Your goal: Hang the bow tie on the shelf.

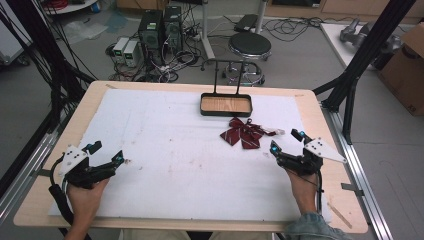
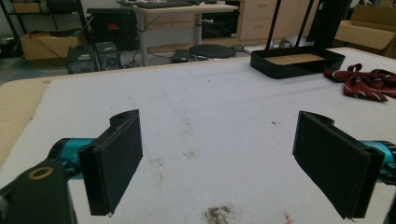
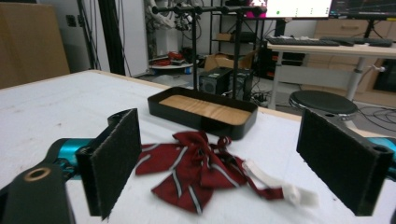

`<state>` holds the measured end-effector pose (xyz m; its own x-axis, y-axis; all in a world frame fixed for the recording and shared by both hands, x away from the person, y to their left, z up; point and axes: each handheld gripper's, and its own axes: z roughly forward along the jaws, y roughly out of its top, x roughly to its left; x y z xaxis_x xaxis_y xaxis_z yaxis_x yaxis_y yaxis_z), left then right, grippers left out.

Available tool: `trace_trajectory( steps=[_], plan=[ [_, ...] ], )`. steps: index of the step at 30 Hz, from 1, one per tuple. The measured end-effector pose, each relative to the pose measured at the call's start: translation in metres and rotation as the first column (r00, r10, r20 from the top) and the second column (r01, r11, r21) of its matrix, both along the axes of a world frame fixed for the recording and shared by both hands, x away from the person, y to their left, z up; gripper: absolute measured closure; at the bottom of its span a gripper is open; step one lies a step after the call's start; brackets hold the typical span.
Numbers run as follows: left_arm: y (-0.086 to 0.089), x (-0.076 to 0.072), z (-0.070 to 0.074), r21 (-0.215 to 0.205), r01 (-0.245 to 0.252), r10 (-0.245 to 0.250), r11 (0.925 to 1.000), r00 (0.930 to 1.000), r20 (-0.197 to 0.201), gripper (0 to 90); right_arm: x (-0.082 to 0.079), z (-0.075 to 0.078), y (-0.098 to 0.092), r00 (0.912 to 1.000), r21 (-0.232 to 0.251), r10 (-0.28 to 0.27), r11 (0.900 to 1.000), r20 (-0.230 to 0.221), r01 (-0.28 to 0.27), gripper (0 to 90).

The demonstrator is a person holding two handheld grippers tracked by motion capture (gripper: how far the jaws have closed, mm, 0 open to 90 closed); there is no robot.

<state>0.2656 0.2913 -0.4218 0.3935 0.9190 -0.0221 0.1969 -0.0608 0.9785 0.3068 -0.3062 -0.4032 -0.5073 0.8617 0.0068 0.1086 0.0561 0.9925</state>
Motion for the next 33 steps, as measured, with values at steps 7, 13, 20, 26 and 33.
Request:
trace_trajectory(
  steps=[7,13,20,26,33],
  plan=[
    [-0.003,0.001,0.000,0.007,0.009,-0.009,0.9999,1.0000,0.003,16.2,0.034,0.001,0.010,0.9994,-0.018,-0.006,1.000,-0.033,0.006,15.8],
    [-0.004,0.002,0.000,0.010,0.009,-0.009,0.9999,0.9999,0.008,16.3,0.061,0.001,0.023,0.9976,-0.053,-0.005,0.999,-0.070,0.002,20.3],
    [-0.004,0.002,0.000,0.011,0.012,-0.013,0.9999,0.9998,0.012,16.3,0.092,0.000,0.048,0.9915,-0.096,0.010,0.995,-0.130,-0.022,27.1],
    [-0.005,0.003,0.000,0.011,0.018,-0.019,0.9998,0.9997,0.014,16.3,0.114,-0.005,0.065,0.9829,-0.112,0.036,0.992,-0.180,-0.057,38.0],
    [-0.003,0.003,0.001,0.004,0.012,-0.012,0.9999,0.9997,0.021,16.3,0.127,-0.022,0.062,0.9708,-0.142,0.013,0.989,-0.240,-0.049,43.2]
  ],
)
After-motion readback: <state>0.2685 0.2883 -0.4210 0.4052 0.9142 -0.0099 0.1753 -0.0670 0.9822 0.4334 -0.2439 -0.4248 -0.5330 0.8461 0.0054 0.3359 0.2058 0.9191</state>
